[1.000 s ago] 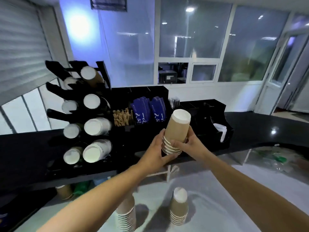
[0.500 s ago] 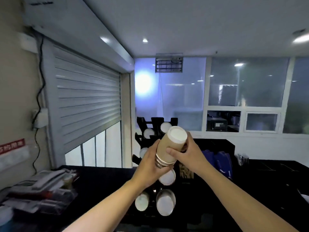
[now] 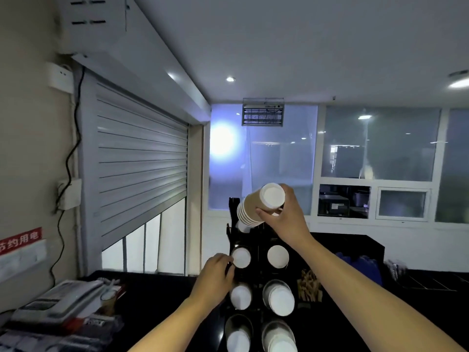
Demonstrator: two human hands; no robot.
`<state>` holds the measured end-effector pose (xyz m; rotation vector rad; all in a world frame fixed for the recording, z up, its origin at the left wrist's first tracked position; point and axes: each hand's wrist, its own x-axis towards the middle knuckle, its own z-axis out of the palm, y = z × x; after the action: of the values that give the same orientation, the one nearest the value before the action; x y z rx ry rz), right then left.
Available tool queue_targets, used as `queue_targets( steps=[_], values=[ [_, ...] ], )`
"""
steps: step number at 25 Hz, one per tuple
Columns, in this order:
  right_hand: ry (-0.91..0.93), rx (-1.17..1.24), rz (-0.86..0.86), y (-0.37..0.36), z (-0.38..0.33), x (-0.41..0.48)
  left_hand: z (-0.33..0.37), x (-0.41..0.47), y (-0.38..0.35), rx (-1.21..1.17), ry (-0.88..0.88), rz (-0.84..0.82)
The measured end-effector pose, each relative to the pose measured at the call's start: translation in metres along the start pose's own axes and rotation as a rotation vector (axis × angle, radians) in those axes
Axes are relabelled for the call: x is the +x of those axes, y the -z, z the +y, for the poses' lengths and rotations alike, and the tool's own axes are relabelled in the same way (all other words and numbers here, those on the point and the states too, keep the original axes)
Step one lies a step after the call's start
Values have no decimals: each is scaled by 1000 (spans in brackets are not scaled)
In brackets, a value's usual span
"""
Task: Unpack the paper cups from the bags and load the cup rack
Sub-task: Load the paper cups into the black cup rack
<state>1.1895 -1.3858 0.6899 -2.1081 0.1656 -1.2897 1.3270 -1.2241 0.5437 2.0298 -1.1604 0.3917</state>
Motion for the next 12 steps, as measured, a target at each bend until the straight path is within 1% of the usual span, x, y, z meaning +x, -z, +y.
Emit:
queue_targets(
  steps=[3,7,10,12],
  values=[
    [-12,-24,-18,-16,13,6,-8,1,0,-25,-27,21],
    [-9,-95,-122,-33,19,14,-19,1,0,-29,-64,57],
    [24,-254,-195,-45,23,20,-24,2,0,-22,-92,76],
    [38,-449,-285,-52,31,26,-26,2,-1,-31,-99,82]
  ],
)
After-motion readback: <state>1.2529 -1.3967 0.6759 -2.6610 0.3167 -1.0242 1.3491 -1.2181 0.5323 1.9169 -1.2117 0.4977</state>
